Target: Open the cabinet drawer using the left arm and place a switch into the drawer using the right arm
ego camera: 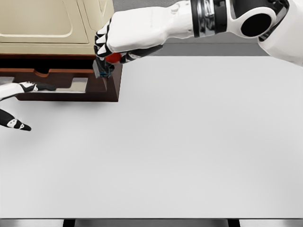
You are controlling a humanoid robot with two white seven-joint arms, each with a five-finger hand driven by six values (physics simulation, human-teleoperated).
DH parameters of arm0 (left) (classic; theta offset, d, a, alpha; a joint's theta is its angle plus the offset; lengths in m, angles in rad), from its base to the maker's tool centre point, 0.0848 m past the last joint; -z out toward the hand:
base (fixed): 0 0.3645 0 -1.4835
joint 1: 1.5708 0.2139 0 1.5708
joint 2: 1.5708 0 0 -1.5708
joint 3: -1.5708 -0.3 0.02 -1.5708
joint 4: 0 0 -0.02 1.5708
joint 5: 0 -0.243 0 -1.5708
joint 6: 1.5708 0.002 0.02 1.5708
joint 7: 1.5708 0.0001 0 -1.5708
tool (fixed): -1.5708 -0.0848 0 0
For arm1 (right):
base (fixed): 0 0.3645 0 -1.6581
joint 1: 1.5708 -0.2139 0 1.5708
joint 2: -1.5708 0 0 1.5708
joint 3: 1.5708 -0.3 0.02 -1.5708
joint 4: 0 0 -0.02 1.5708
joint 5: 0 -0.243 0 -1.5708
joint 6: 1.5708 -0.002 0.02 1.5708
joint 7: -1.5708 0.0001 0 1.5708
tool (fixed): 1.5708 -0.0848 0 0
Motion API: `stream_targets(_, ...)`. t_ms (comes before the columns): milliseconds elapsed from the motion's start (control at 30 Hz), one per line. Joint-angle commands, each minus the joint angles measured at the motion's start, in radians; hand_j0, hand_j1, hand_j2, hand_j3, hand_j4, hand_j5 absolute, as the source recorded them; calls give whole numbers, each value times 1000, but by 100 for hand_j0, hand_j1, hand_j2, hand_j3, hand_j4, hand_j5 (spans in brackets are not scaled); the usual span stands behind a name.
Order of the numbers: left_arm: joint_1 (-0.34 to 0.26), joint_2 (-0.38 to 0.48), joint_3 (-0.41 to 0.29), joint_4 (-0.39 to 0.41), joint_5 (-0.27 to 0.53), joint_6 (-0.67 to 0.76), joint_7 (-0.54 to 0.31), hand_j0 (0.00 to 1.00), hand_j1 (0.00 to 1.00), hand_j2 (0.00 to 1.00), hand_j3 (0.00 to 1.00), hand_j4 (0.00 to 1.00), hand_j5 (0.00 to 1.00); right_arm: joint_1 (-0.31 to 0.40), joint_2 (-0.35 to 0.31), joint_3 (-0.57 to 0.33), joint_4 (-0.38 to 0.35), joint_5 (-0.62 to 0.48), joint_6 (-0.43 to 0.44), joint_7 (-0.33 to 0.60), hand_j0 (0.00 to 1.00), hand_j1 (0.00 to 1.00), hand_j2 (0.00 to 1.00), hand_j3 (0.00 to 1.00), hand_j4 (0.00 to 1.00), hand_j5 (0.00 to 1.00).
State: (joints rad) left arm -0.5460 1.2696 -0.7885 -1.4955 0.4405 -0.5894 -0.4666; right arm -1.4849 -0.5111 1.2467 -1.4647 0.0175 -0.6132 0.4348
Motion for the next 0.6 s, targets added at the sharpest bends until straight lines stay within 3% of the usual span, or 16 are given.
stream_targets(0,0,19,-9,-34,7,-21,-23,100,100,100,100,100,100,0,11,-1,4,-8,2,-1,46,46,46,46,46,46)
stream_targets(133,0,34,-9,-58,23,-21,-23,100,100,100,100,100,100,0,36,0,6,-8,2,-1,46,46,46,46,46,46)
stream_targets(567,15,89,-6,-114,49,-21,-21,100,100,100,100,100,100,-20,166,3,139,-7,2,7,46,46,46,46,46,46)
